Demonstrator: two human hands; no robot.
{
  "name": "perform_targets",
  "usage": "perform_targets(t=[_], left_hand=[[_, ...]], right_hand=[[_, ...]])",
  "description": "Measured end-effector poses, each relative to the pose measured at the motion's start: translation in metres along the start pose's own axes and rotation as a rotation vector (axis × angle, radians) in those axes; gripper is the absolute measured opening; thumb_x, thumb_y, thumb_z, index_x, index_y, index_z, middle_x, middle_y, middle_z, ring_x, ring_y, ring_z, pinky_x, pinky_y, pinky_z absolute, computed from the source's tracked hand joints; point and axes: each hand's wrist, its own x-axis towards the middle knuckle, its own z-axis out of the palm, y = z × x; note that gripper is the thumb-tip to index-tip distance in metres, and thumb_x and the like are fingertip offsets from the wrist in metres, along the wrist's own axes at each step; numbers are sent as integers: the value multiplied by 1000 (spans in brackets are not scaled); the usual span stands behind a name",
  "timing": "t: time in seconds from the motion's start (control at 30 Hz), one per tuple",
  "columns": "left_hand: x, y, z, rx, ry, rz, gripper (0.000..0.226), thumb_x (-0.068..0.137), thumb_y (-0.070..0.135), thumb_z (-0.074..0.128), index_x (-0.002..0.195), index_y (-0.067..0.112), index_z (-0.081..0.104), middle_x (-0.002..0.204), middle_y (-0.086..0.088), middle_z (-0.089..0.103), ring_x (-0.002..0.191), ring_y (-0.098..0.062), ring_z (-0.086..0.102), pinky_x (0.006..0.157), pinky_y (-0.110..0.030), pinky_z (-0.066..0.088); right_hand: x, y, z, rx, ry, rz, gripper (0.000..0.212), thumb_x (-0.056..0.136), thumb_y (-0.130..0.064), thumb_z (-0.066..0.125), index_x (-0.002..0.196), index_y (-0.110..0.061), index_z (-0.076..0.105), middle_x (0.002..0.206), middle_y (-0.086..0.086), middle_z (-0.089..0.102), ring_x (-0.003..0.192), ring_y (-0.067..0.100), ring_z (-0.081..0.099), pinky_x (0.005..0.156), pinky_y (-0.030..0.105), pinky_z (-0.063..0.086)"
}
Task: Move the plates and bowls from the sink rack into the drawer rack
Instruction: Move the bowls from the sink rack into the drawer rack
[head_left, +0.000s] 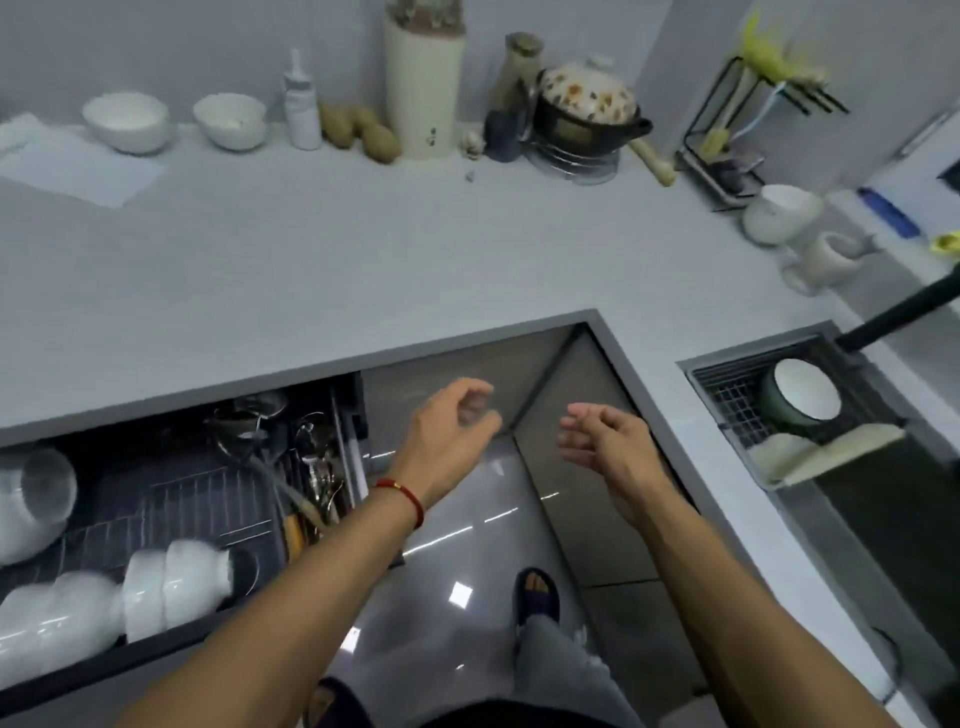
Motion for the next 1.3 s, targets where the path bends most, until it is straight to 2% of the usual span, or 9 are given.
perform_targets(t=[0.27, 0.5, 0.77, 0.87, 0.97, 1.03, 1.1, 1.23, 1.3], left_hand=[[98, 141, 232, -107, -328, -75, 20, 92, 14, 60, 107, 21, 70, 103, -4, 70, 94, -19, 68, 85, -40, 58], [140, 190, 339, -113, -343, -268, 20, 96, 12, 55, 109, 21, 68, 107, -8, 73, 92, -19, 71, 81, -36, 63], [179, 196, 358, -84, -291, -344, 21, 97, 11, 54, 112, 16, 68, 99, -10, 73, 84, -20, 68, 78, -35, 62], [189, 194, 364, -76, -290, -374, 21, 99, 14, 54, 113, 17, 69, 107, -9, 74, 97, -25, 72, 81, -34, 62], [195, 192, 376, -87, -302, -397, 21, 99, 16, 54, 114, 18, 69, 108, -9, 74, 98, -24, 72, 80, -33, 62], [195, 190, 387, -99, -308, -408, 20, 99, 15, 55, 114, 17, 69, 109, -10, 73, 92, -21, 71, 76, -31, 62], [194, 190, 398, -115, -303, -419, 19, 99, 16, 56, 112, 17, 69, 109, -11, 73, 90, -21, 70, 74, -31, 62], [189, 189, 418, -108, -267, -412, 20, 97, 27, 61, 115, 21, 66, 116, -7, 68, 102, -23, 69, 83, -39, 63], [182, 187, 420, -139, -272, -431, 38, 94, 39, 65, 129, 26, 57, 121, -3, 61, 109, -23, 63, 88, -43, 62]], right_hand=[[96, -5, -246, 139, 483, 25, 14, 100, -8, 57, 110, -6, 67, 85, 8, 69, 72, 21, 68, 69, 33, 60], [209, 18, -384, 263, 504, 327, 45, 103, -16, 60, 143, 0, 48, 87, 14, 64, 99, 36, 76, 93, 45, 62], [295, 37, -414, 234, 566, 484, 54, 105, -7, 46, 157, -6, 32, 81, 16, 61, 88, 34, 76, 88, 42, 64], [306, 38, -412, 378, 568, 491, 58, 104, 5, 41, 159, -7, 29, 125, 29, 60, 73, 31, 67, 74, 40, 65], [301, 38, -408, 398, 616, 459, 61, 102, 9, 41, 159, -10, 32, 158, 22, 41, 88, 35, 71, 59, 30, 65], [286, 37, -403, 399, 647, 421, 60, 101, 6, 40, 158, -10, 31, 160, 19, 41, 102, 38, 73, 54, 23, 63], [264, 31, -398, 383, 633, 363, 59, 101, 1, 40, 158, -13, 29, 159, 16, 43, 90, 34, 77, 60, 25, 64], [217, 10, -392, 398, 428, 249, 58, 102, -4, 40, 157, -21, 31, 138, 14, 50, 75, 28, 81, 63, 25, 64], [196, -3, -385, 347, 297, 197, 54, 103, -5, 39, 155, -18, 35, 134, 16, 53, 78, 31, 80, 63, 25, 64]])
